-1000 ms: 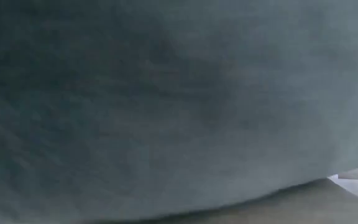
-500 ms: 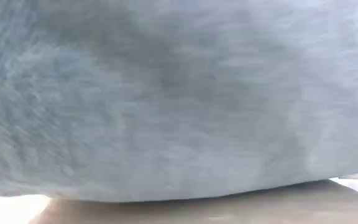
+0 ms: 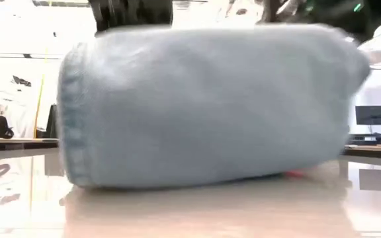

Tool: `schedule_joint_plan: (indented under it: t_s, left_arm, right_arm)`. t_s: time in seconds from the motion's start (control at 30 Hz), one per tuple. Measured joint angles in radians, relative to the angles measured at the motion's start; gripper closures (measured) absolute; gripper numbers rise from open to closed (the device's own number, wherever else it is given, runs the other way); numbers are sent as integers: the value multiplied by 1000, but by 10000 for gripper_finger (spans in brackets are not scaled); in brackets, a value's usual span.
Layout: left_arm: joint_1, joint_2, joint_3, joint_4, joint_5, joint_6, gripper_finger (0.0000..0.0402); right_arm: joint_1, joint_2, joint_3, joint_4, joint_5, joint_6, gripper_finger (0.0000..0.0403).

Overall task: Fold Laundry from Bin
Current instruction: Fold the light blue pants

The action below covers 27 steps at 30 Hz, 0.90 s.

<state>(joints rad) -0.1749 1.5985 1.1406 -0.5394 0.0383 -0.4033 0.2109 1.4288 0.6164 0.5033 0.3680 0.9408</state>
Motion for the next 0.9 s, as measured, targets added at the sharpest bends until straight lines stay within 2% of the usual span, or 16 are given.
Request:
schedule_joint_plan:
  t_s: [0.17, 0.33, 0.43, 0.53, 0.77, 0.9]
  left_arm:
    - [105, -69, -166, 152, 117, -7, 399]
    - [168, -85, -233, 188, 158, 21, 399]
    - [200, -77, -259, 197, 209, 10, 399]
    - [203, -76, -260, 195, 215, 29, 399]
    - [203, -87, -260, 172, 220, 45, 399]
    - [203, -87, -260, 164, 216, 44, 399]
  right_arm:
    - [-138, 120, -2, 76, -102, -56, 371]
    - [-247, 208, 20, 139, -219, -63, 353]
    - [-297, 214, 27, 124, -347, -57, 326]
    - [-335, 174, 30, 83, -424, -47, 298]
    - [-381, 13, 30, -186, -409, -48, 259]
    - [-356, -83, 31, -187, -336, -63, 252]
